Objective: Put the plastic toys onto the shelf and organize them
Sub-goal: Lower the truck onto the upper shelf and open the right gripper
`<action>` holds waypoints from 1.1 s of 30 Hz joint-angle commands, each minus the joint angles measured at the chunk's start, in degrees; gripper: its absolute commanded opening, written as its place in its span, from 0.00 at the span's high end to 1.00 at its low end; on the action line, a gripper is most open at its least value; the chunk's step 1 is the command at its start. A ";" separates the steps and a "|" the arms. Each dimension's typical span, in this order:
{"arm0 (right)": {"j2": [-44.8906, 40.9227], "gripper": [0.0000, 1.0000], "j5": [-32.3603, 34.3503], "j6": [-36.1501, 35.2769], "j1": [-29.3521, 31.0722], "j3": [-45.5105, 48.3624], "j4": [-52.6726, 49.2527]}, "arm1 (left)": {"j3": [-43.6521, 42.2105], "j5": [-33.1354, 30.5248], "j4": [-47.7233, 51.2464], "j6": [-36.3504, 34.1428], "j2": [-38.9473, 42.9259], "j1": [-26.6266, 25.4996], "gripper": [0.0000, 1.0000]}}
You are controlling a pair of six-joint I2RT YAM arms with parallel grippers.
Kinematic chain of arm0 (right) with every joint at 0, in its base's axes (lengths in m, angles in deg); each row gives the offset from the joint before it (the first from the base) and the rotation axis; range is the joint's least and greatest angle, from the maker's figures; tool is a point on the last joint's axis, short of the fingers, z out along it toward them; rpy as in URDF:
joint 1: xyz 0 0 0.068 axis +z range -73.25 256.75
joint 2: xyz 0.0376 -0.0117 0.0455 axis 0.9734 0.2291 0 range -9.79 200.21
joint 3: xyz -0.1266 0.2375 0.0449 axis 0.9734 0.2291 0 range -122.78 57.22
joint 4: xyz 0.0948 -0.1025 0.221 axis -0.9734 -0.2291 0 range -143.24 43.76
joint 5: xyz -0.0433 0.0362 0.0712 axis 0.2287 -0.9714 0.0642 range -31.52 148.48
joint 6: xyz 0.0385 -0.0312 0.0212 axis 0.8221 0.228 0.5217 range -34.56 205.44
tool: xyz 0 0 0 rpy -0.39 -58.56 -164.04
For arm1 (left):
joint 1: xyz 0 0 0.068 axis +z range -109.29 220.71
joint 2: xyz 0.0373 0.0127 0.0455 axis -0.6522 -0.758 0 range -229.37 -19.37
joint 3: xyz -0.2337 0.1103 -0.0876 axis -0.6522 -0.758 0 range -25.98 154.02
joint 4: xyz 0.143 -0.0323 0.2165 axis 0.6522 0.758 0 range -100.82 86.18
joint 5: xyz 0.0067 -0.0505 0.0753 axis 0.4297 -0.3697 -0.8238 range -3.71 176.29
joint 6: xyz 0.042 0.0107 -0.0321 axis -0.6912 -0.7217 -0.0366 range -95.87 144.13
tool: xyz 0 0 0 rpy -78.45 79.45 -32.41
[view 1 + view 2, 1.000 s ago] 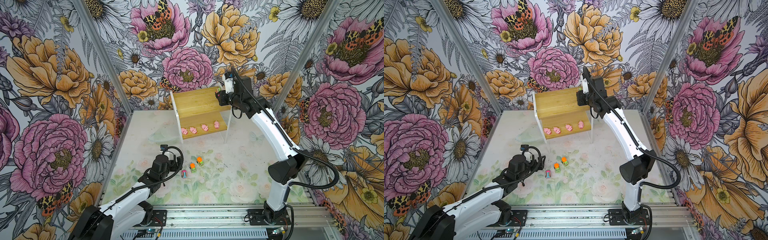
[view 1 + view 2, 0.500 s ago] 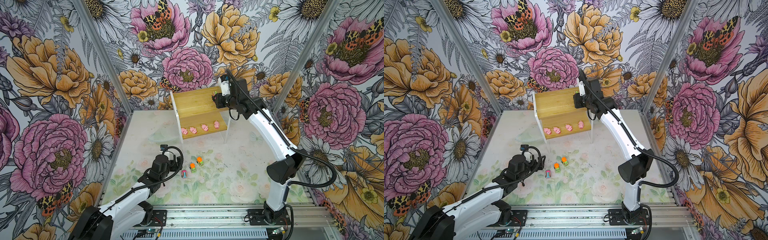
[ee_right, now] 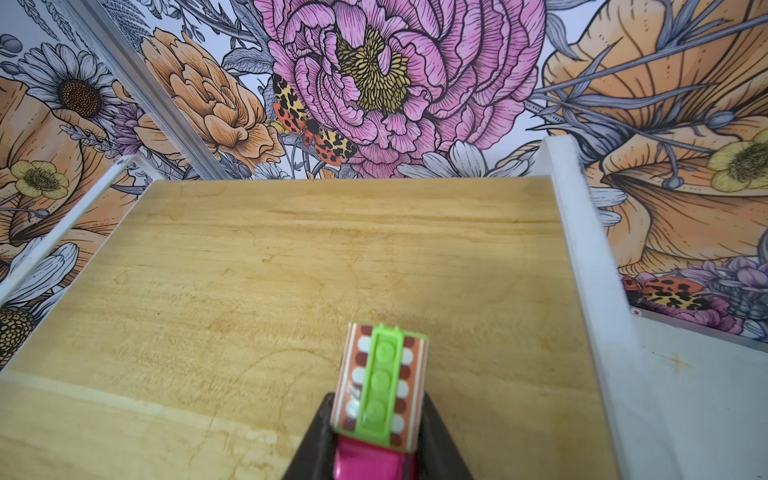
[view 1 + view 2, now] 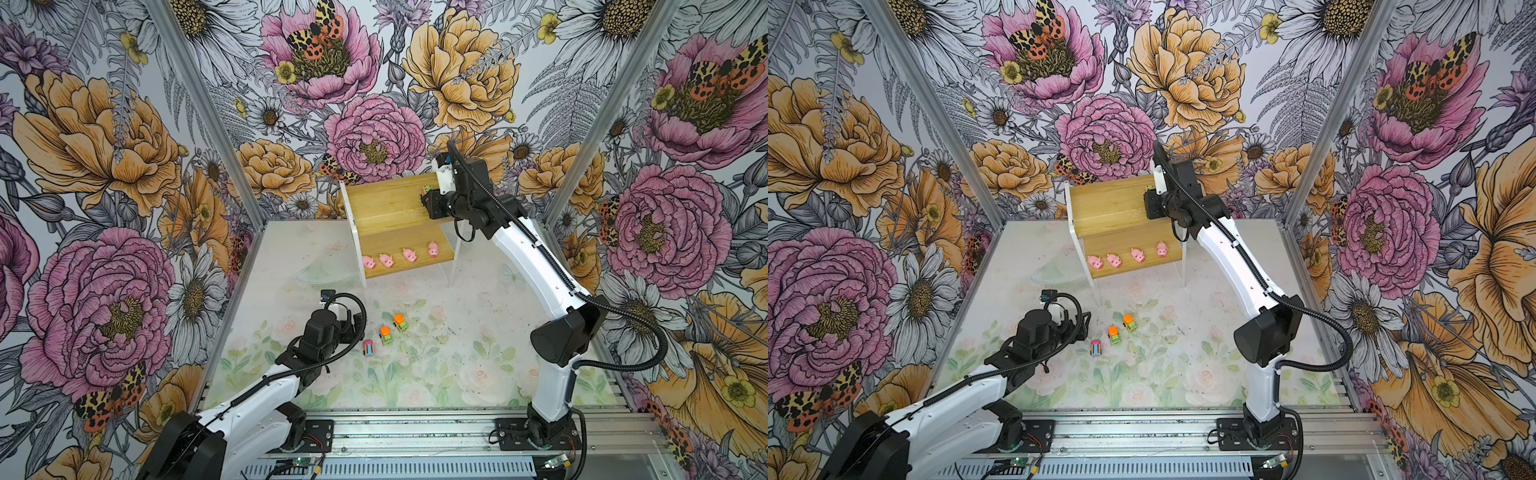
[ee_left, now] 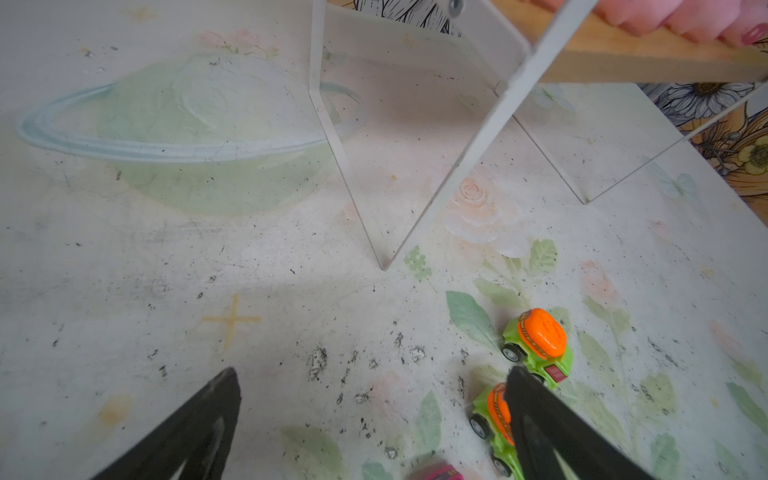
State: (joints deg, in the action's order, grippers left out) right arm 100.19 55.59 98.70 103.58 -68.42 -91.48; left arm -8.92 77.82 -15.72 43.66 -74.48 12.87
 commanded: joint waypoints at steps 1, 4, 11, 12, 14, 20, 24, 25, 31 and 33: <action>1.03 0.76 -0.19 0.09 0.16 -1.04 -0.50 | 1.49 0.76 0.25 -0.45 0.82 0.63 0.01; 1.12 0.74 -0.17 0.09 0.22 -0.76 -0.47 | 1.40 0.74 0.34 -0.46 0.97 0.68 0.01; 0.69 0.65 0.32 -0.28 0.21 -0.83 -0.45 | 1.40 0.75 0.42 -0.33 1.32 0.68 0.01; 0.50 0.64 0.34 -0.30 0.20 -0.85 -0.46 | 1.40 0.76 0.42 -0.29 1.33 0.68 0.01; 0.10 0.62 0.19 -0.47 0.19 -0.82 -0.42 | 1.40 0.74 0.47 -0.42 1.32 0.68 0.01; -1.72 0.50 -0.07 -1.04 0.34 -0.98 -0.48 | 1.40 0.74 0.42 -0.41 1.32 0.71 0.01; -4.65 0.44 -0.12 -0.98 1.25 -0.96 -1.36 | 1.87 1.34 0.81 -0.69 1.27 0.99 0.01; -6.06 0.43 -0.07 -0.95 1.97 -0.91 -1.94 | 2.29 2.19 1.26 -0.88 1.24 1.42 0.01; -15.41 0.37 5.03 -3.50 8.30 3.14 -4.74 | 5.31 7.47 5.58 -1.70 2.33 5.47 0.01; -18.96 0.37 4.89 -2.86 9.60 7.86 -4.54 | 5.85 10.48 6.69 -1.36 2.90 7.63 0.01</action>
State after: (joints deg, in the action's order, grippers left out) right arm 86.42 58.47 96.45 111.98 -63.98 -94.67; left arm -4.57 82.98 -11.51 43.16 -72.91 18.40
